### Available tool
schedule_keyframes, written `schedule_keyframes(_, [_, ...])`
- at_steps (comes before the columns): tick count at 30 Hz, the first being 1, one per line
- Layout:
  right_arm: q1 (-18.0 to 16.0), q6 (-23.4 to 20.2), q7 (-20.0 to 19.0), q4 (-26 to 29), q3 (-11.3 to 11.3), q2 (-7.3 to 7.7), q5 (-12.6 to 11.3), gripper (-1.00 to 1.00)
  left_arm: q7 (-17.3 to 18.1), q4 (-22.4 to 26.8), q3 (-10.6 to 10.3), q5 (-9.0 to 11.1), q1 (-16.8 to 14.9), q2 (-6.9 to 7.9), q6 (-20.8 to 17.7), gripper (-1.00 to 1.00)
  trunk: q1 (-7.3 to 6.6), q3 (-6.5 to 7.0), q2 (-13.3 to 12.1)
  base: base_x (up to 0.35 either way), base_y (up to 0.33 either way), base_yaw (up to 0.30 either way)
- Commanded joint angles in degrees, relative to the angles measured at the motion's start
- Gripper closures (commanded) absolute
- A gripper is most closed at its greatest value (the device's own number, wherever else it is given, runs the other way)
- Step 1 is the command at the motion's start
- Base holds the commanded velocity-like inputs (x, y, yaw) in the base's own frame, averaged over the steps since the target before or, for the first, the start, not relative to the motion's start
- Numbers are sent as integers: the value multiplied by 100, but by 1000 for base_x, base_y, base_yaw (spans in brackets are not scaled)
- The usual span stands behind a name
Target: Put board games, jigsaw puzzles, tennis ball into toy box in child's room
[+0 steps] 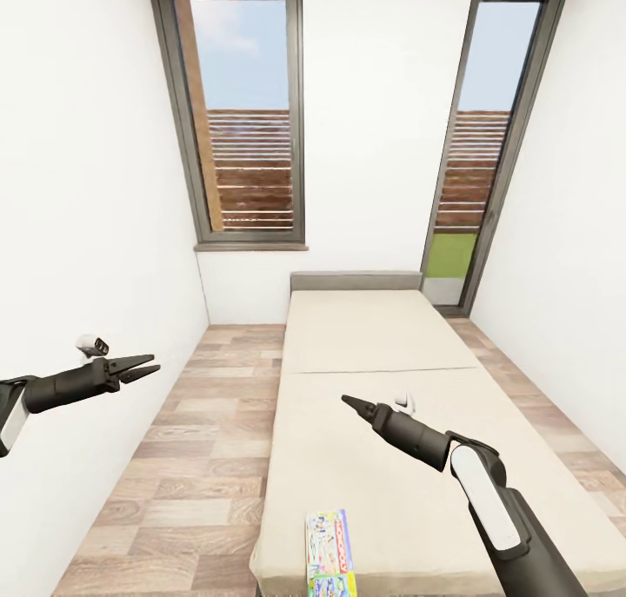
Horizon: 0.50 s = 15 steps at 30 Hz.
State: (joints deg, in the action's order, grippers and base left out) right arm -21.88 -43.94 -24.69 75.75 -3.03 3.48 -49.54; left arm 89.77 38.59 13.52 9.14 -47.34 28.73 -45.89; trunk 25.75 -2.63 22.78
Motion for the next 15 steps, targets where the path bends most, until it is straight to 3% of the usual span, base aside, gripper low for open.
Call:
schedule_keyframes(1, [-5, -18, -8, 1, -3, 3, -7, -100, 23, 0, 0, -3, -5, -1, -61, -100, 4, -14, 13, -20, -2, 4])
schedule_keyframes(15, [-7, -24, -2, -6, 4, 3, -20, -100, 23, 0, 0, -6, -4, 1, -61, -100, 4, -14, 13, -14, 0, 1])
